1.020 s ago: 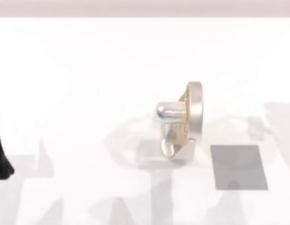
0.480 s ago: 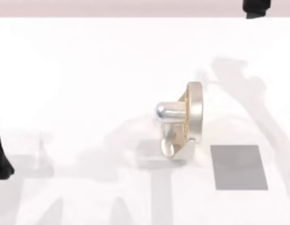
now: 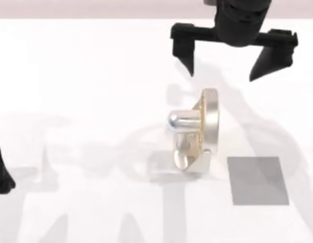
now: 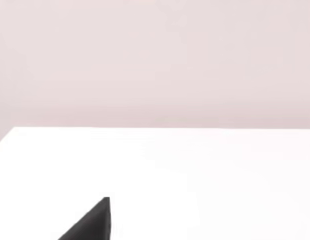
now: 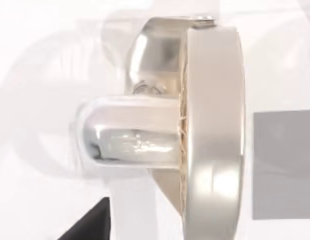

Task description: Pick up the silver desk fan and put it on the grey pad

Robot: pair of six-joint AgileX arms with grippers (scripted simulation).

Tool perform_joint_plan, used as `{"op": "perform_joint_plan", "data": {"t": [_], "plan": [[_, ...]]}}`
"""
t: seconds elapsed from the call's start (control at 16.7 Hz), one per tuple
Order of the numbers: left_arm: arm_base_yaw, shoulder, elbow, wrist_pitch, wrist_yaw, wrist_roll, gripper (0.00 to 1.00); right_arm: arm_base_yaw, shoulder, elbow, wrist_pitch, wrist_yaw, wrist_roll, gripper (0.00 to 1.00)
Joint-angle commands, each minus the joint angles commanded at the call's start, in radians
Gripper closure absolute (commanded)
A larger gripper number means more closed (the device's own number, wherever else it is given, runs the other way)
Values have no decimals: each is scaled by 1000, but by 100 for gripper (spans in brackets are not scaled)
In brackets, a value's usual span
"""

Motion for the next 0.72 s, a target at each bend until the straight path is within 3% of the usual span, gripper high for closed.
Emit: {"op": "perform_joint_plan", "data": {"t": [0.24, 0.72], "plan": [[0, 0, 0, 0, 0, 0, 0, 34, 105, 72, -79, -10, 21, 0], [0, 0, 0, 0, 0, 0, 0, 31, 95, 29, -38, -10, 18, 0]]}}
